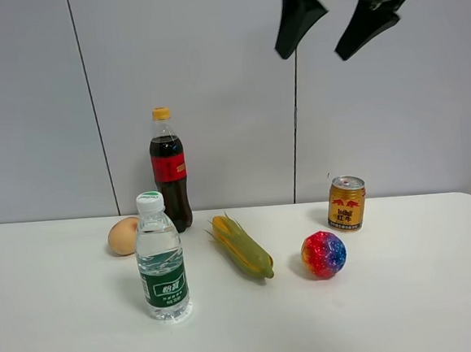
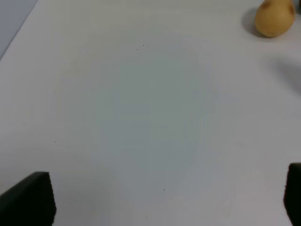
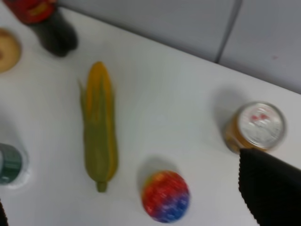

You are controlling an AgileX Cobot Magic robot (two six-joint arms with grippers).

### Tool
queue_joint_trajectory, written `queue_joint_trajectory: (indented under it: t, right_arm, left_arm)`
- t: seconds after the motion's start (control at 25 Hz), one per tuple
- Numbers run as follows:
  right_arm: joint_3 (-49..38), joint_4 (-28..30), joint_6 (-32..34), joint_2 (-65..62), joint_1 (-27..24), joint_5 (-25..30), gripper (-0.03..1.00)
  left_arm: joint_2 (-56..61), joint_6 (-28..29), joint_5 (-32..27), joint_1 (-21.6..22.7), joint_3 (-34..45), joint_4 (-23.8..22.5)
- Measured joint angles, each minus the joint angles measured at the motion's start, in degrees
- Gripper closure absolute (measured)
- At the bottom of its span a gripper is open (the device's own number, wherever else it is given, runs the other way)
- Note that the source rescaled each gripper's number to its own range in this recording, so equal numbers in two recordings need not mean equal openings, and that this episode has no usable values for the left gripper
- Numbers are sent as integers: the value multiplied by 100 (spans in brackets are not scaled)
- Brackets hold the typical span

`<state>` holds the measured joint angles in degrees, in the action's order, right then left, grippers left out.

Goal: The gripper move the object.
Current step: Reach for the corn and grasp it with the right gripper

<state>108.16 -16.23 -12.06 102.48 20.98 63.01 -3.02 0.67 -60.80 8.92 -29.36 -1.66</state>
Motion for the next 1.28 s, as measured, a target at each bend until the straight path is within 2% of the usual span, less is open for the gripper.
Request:
queue_joint_trajectory:
  t: [0.16,0.32,0.64,1.28]
  right_arm:
    - [932,190,70,960,412,193,-1]
    - [1491,233,200,1689,576,461,-1]
    - [1556,481,328,2185,583,677,-1]
    - [1575,482,477,2246,622,704,0]
  left_arm:
    - [0,0,0,0,0,0]
    - [0,0,0,0,0,0]
    - [0,0,0,0,0,0]
    - [0,0,0,0,0,0]
